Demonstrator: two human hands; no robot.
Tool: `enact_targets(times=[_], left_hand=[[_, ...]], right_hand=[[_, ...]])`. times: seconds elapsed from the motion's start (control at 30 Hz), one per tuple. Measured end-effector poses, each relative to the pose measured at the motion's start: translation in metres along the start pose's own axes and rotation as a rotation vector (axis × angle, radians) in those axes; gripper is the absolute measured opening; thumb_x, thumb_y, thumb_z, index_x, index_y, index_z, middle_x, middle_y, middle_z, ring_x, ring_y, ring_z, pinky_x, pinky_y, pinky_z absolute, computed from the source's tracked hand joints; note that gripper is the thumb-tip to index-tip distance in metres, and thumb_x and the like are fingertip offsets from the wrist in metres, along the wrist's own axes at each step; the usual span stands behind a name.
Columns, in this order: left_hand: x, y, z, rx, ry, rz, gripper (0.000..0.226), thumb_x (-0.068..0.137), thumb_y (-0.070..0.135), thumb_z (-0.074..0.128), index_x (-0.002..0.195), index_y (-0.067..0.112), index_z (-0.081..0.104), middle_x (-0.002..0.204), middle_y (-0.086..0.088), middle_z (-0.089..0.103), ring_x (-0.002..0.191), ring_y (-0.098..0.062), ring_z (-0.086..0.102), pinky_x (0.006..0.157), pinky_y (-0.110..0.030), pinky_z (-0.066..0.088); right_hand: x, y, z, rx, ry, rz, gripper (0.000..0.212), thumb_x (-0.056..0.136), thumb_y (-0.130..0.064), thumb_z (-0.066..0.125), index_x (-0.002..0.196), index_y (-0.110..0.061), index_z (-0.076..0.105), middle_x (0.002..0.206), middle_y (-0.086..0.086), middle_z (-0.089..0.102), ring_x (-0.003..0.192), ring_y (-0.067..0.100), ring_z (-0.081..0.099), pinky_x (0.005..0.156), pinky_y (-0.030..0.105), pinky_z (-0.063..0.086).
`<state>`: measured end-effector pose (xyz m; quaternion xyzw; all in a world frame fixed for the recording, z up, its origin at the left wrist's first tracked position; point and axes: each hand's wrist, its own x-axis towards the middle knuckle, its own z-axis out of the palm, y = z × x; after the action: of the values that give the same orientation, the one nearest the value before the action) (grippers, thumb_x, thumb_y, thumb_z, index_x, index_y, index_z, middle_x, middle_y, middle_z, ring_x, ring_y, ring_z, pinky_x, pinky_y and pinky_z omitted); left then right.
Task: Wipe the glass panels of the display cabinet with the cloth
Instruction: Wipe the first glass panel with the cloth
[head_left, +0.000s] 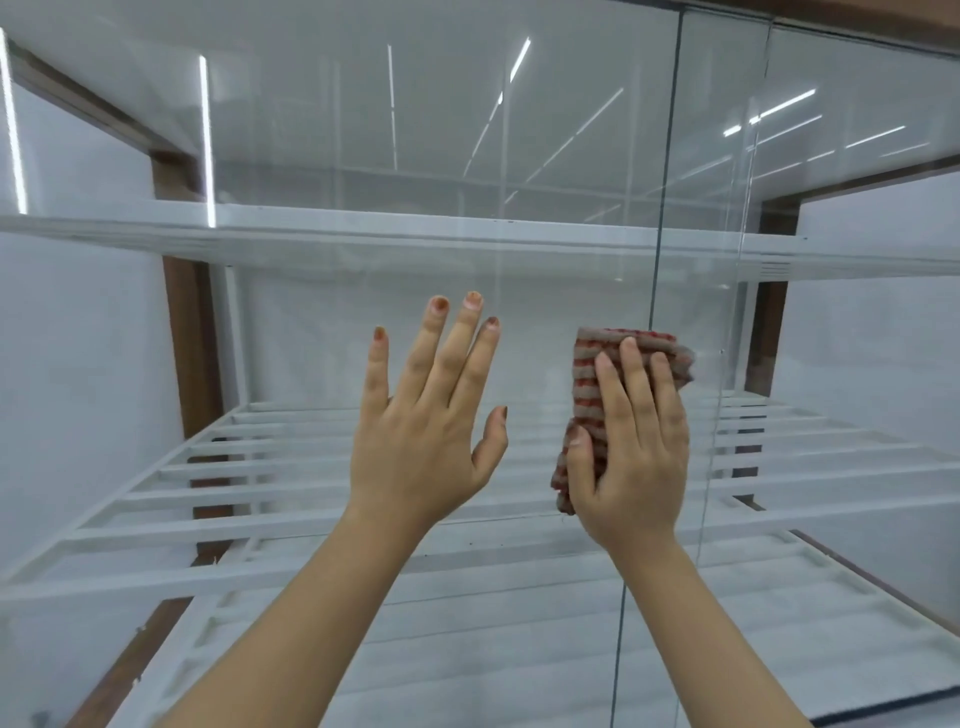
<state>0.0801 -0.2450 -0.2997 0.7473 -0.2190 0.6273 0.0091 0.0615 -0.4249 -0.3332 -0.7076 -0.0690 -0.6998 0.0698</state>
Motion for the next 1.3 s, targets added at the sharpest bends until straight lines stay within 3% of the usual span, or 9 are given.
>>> enact_targets(times=[0.13, 0.37, 0.67, 0.77, 0.87, 1.07, 1.3], left_hand=[[-0.001, -0.001, 0.0, 0.01, -0.007, -0.002, 0.065, 0.091, 0.041, 0.037, 0.147, 0.012, 0.023, 0.154, -0.006, 0.018, 0.142, -0.024, 0.014, 0.114, -0.053, 0.008], [-0.001, -0.001, 0.0, 0.029, -0.029, 0.0, 0.064, 0.091, 0.041, 0.037, 0.147, 0.012, 0.024, 0.154, -0.006, 0.019, 0.142, -0.024, 0.014, 0.114, -0.052, 0.008], [-0.014, -0.012, -0.019, -0.033, -0.093, -0.012, 0.062, 0.092, 0.042, 0.036, 0.146, 0.013, 0.024, 0.154, -0.005, 0.02, 0.142, -0.022, 0.014, 0.114, -0.051, 0.01], [-0.046, -0.043, -0.036, -0.027, -0.115, -0.045, 0.061, 0.092, 0.042, 0.035, 0.146, 0.014, 0.024, 0.153, -0.005, 0.023, 0.142, -0.022, 0.016, 0.114, -0.05, 0.01], [-0.086, -0.091, -0.056, 0.008, -0.134, -0.108, 0.061, 0.091, 0.04, 0.036, 0.145, 0.014, 0.026, 0.152, -0.006, 0.026, 0.141, -0.022, 0.018, 0.114, -0.049, 0.01], [-0.16, -0.189, -0.099, 0.088, -0.219, -0.225, 0.063, 0.089, 0.043, 0.034, 0.145, 0.014, 0.025, 0.154, -0.005, 0.019, 0.143, -0.021, 0.011, 0.116, -0.044, -0.002], [-0.214, -0.256, -0.116, 0.125, -0.176, -0.257, 0.064, 0.087, 0.038, 0.038, 0.144, 0.012, 0.026, 0.153, -0.008, 0.02, 0.143, -0.024, 0.013, 0.115, -0.047, 0.005]], right_hand=[[0.021, 0.016, -0.004, 0.002, -0.021, -0.064, 0.054, 0.089, -0.029, 0.04, 0.14, -0.014, 0.035, 0.147, 0.01, 0.033, 0.139, 0.029, 0.023, 0.114, 0.045, 0.02], [0.019, 0.041, -0.011, 0.025, 0.027, 0.029, 0.051, 0.091, -0.027, 0.039, 0.139, -0.008, 0.038, 0.147, 0.012, 0.033, 0.139, 0.029, 0.023, 0.116, 0.04, 0.015], [-0.014, 0.035, -0.017, 0.166, 0.122, 0.147, 0.035, 0.093, -0.002, 0.038, 0.125, 0.005, 0.05, 0.135, 0.014, 0.045, 0.132, 0.032, 0.035, 0.113, 0.04, 0.025], [-0.019, -0.002, -0.019, 0.255, 0.148, 0.201, 0.035, 0.093, 0.002, 0.038, 0.126, 0.005, 0.049, 0.132, 0.015, 0.047, 0.128, 0.033, 0.041, 0.108, 0.047, 0.033], [-0.027, -0.064, -0.013, 0.362, 0.123, 0.139, 0.034, 0.094, -0.001, 0.036, 0.126, 0.004, 0.047, 0.132, 0.017, 0.048, 0.127, 0.034, 0.042, 0.104, 0.051, 0.036], [-0.055, -0.206, 0.017, 0.527, -0.007, -0.023, 0.033, 0.097, -0.008, 0.033, 0.127, 0.0, 0.045, 0.136, 0.012, 0.044, 0.131, 0.028, 0.039, 0.111, 0.041, 0.03], [-0.092, -0.315, 0.053, 0.522, -0.098, -0.041, 0.036, 0.102, -0.017, 0.029, 0.136, -0.008, 0.037, 0.14, 0.007, 0.041, 0.135, 0.023, 0.034, 0.112, 0.039, 0.029]])
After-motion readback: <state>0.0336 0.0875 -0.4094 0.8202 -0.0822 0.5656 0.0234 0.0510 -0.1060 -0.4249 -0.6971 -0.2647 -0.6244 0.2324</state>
